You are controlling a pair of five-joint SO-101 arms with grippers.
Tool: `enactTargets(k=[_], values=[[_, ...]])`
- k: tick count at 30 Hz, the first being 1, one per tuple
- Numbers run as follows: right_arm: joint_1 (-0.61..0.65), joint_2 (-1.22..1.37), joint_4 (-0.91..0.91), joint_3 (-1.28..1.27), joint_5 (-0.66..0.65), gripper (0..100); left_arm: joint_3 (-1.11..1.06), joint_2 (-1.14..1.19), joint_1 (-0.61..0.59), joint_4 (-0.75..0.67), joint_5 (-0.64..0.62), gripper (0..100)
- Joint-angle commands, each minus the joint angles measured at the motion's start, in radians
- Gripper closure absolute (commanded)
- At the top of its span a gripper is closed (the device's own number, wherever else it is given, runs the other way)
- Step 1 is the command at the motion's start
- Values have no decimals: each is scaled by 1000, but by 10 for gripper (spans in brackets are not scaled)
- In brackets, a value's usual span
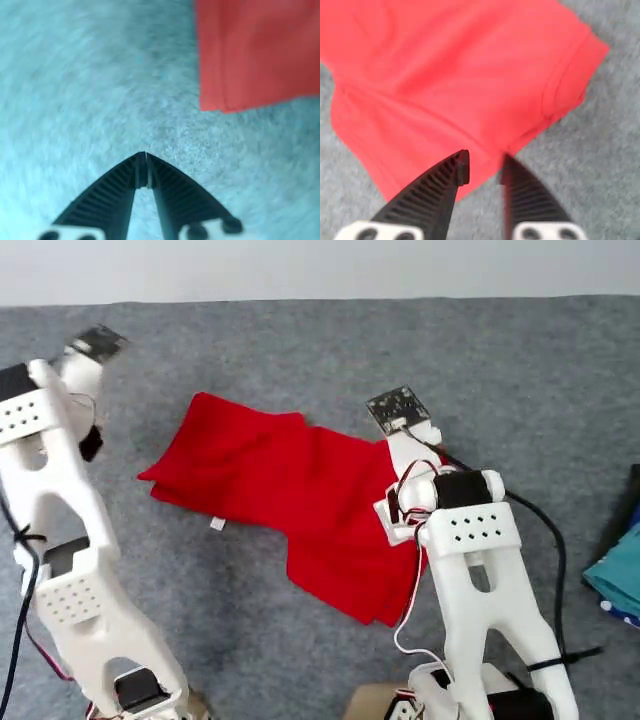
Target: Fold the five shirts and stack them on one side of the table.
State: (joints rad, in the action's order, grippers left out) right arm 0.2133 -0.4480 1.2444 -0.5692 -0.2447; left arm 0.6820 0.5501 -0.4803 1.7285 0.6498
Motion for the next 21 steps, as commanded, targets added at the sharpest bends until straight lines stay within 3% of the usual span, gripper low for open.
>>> enactTargets(k=[1, 5, 11, 21], values=[[-10, 8, -50, 51, 11, 986, 16, -109, -14, 26, -233, 997], [-13, 145, -41, 124, 11, 983, -61, -189, -11, 26, -311, 997], [-38, 472, 45, 440, 120, 983, -182, -305, -12, 26, -311, 997], [-133, 944, 223, 905, 126, 983, -240, -330, -31, 23, -315, 997]])
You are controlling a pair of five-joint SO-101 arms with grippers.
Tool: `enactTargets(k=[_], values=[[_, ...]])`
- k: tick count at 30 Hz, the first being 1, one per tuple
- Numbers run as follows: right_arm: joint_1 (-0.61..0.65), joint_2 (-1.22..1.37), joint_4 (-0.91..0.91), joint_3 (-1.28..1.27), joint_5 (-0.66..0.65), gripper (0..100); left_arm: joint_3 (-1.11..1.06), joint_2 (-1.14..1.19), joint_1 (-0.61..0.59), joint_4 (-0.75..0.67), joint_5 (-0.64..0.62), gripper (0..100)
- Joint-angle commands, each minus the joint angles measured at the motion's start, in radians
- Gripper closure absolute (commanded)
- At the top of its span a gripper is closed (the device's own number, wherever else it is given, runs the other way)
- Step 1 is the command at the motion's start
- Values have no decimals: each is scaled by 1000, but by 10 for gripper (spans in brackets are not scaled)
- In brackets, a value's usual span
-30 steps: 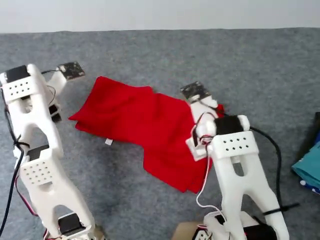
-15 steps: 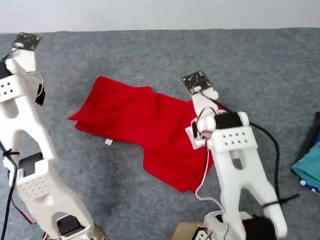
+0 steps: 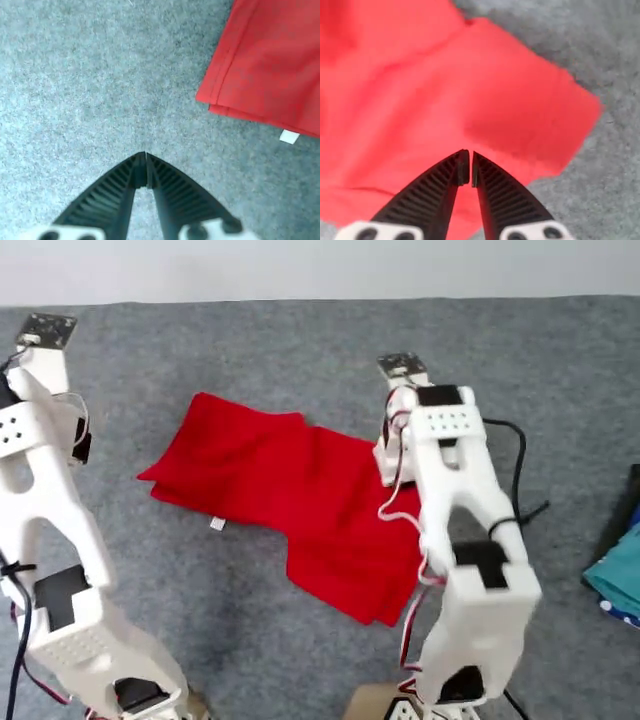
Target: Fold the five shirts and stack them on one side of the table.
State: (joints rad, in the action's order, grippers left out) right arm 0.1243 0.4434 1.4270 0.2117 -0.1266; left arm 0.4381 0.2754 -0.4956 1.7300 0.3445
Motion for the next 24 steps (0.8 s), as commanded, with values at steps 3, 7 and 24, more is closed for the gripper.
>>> enactTargets(k=[3, 7, 24], values=[[-96, 134, 38, 209, 5, 983, 4, -55, -29, 21, -9, 997], [-150, 260, 4, 376, -35, 984, 4, -55, -31, 21, -9, 997], [-153, 492, 372, 1030, -63, 980, 4, -55, -31, 21, -11, 997]])
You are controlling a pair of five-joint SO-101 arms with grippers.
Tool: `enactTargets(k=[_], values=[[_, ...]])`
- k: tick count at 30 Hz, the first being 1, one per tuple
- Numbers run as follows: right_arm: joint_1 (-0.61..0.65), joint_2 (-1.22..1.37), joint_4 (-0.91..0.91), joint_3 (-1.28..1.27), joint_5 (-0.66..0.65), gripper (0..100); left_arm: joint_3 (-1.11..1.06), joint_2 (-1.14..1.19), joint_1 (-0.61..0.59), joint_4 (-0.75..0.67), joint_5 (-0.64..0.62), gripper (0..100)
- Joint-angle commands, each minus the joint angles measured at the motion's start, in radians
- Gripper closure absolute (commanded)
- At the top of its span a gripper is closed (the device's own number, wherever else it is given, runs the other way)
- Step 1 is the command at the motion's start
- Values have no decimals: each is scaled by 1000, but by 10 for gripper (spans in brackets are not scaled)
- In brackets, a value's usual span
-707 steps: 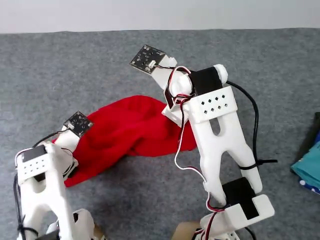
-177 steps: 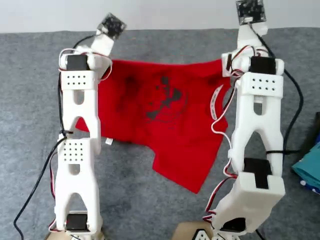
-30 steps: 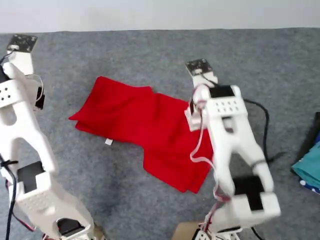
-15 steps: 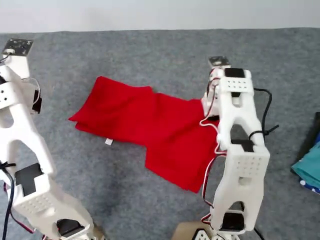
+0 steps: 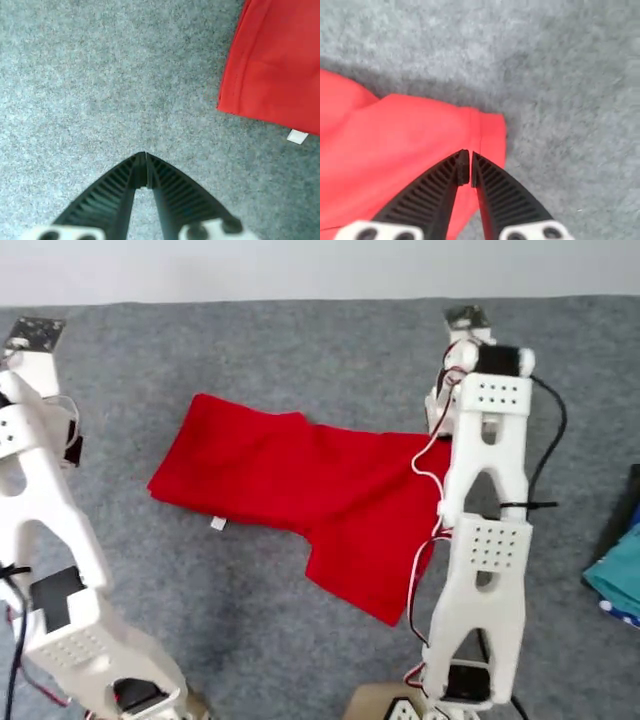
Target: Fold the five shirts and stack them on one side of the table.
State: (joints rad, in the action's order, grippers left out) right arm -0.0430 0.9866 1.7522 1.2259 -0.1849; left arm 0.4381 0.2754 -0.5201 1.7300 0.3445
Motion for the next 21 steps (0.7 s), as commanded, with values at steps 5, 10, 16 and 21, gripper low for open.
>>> enactTargets(k=[5, 10, 16, 21], values=[[39, -133, 45, -164, -6, 983, 2, -55, 23, 25, -9, 997], [44, -236, 44, -324, 0, 984, -10, -52, 147, 17, -3, 996], [44, -272, 44, -377, 2, 984, -15, 38, 310, -86, -5, 995], [39, -280, 42, -371, 2, 983, -15, 160, 420, -204, -9, 995]])
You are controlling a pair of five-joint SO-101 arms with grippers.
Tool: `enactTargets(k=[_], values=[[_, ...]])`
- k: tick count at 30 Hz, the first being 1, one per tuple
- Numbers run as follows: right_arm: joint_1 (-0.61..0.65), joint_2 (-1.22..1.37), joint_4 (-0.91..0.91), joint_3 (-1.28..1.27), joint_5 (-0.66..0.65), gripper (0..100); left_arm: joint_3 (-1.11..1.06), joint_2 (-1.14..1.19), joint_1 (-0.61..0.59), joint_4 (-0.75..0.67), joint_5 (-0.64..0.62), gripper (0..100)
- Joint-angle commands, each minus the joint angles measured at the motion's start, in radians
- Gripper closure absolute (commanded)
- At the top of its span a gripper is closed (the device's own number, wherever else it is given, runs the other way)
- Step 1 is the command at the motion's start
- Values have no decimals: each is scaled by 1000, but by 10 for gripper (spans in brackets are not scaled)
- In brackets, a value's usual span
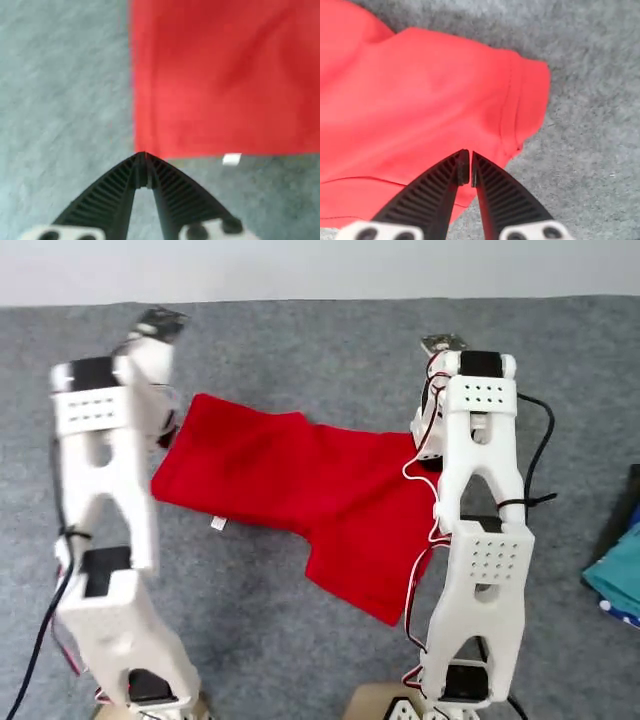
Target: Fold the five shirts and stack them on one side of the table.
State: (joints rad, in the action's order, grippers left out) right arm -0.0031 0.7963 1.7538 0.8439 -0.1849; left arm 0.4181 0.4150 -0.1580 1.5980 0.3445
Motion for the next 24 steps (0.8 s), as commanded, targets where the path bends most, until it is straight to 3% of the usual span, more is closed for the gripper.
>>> enactTargets(k=[1, 7, 10, 14, 20, 24], values=[[-1, -90, 41, 11, 2, 983, 5, 37, 72, -101, -11, 995], [2, -91, 41, 14, 44, 983, 5, 114, 110, -284, -14, 995], [2, -87, 41, 44, 146, 983, 5, 147, 118, -385, -92, 995], [41, -81, 39, 52, 169, 983, 5, 207, 130, -473, -175, 991], [85, -22, -41, 51, 170, 983, 30, 315, 130, -480, -181, 912], [68, 50, -51, 55, 170, 983, 140, 373, 104, -400, -180, 898]])
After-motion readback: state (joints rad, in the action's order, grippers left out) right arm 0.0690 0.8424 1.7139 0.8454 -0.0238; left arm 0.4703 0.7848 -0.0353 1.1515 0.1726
